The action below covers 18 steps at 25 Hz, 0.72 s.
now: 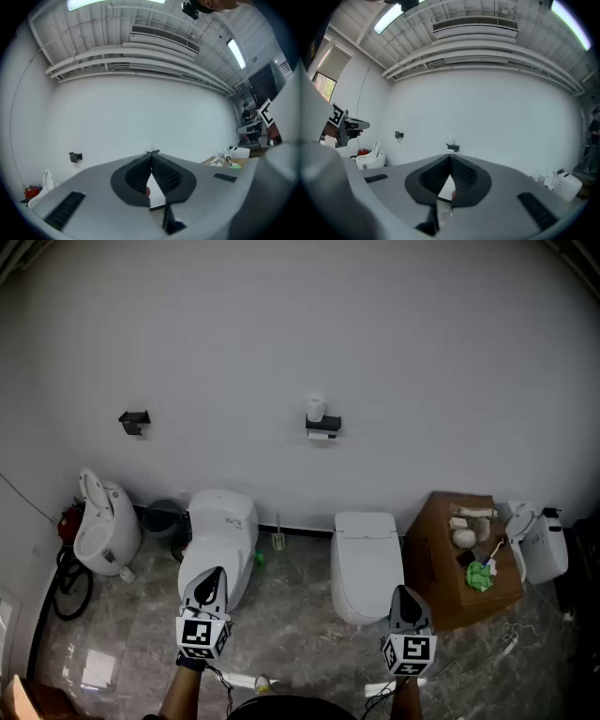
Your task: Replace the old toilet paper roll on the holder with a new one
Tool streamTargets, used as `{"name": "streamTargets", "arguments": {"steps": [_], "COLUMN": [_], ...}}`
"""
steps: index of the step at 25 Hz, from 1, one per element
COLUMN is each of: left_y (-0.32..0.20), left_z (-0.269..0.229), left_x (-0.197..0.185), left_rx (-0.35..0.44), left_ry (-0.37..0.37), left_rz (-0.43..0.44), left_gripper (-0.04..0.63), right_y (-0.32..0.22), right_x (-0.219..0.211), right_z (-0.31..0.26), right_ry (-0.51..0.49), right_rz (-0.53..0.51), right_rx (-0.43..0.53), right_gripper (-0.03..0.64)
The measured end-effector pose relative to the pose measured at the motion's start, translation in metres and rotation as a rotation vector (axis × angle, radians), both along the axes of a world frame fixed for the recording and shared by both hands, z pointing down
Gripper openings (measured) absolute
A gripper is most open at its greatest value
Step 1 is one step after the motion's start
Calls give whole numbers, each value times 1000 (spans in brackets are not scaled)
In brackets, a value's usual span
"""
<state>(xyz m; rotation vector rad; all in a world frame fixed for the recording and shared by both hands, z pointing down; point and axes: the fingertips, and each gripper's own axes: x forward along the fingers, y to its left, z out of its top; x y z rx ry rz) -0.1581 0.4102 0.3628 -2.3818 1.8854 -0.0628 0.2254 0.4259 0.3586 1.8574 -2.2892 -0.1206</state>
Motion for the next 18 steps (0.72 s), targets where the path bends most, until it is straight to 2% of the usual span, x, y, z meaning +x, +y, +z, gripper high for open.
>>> {"name": "streamTargets", "arguments": {"steps": [2,4,9,13,15,18], "left_y": [11,13,9,8,9,11], "left_z": [-2,-9,-10,-7,-9,-11], "left_x": [-21,-36,-45,-45,-45,-41], "left_rx": [2,11,-2,2,16,41], "left_ry": [-58,-83,14,48,36,-30], "left_rz": [-24,-51,-61,-59,-48,-55], "left_gripper": [12,12,12,12,12,12], "right_y": [9,12,7,5,2,0], "right_x": [-17,-26,-19,-27,-32,-33], "right_z": [9,13,16,12,10,13], "right_ry": [-7,-11,-39,-15,-1,4], "right_rz": [-21,-39,-19,-21,-26,-26], "right_rx": [-23,-30,-42,-27,-19,-25], "right_gripper": [-5,-5,-5,-5,-5,-5]}}
